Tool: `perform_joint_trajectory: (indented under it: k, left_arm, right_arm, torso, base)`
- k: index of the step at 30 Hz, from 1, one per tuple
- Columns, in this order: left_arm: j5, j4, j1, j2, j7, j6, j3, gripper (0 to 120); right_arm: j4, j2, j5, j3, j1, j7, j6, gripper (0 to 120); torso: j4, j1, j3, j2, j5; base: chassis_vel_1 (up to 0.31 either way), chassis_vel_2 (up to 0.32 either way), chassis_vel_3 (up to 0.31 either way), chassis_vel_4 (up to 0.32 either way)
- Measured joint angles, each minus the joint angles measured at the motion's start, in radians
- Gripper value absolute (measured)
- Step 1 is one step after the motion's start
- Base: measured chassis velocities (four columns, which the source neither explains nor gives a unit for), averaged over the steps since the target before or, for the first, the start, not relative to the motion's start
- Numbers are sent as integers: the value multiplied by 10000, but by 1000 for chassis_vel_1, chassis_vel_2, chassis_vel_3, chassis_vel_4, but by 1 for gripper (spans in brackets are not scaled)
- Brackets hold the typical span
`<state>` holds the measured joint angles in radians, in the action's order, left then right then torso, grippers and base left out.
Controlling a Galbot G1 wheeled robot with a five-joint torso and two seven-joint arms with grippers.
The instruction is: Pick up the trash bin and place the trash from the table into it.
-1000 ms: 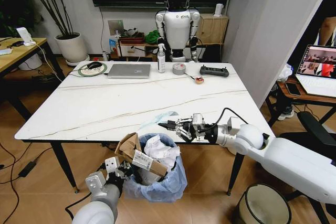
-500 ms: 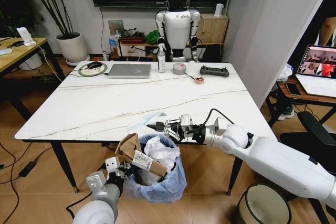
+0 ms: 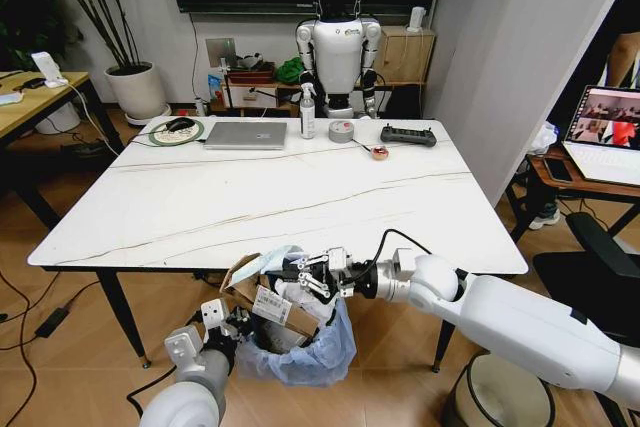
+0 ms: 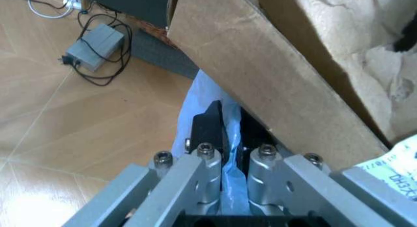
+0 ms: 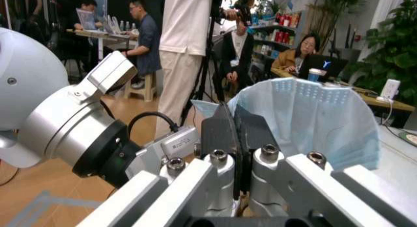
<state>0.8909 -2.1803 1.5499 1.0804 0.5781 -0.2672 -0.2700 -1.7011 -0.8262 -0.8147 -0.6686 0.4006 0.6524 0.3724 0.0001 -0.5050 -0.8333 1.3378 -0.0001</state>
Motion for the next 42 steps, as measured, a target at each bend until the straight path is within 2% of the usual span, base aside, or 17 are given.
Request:
perform_joint_trajectory:
  k: [22, 42]
  left_arm:
    - [188, -236, 74, -80, 28, -49, -119, 0]
    - [195, -278, 127, -87, 36, -51, -94, 0]
  right_arm:
    - [974, -277, 371, -11, 292, 288, 547, 0]
    - [1113, 132, 427, 269, 487, 531, 973, 0]
  torso:
    - [0, 0, 0, 0, 1]
    - [0, 0, 0, 0, 1]
  base:
    - [0, 0, 0, 0]
    - [0, 0, 0, 0]
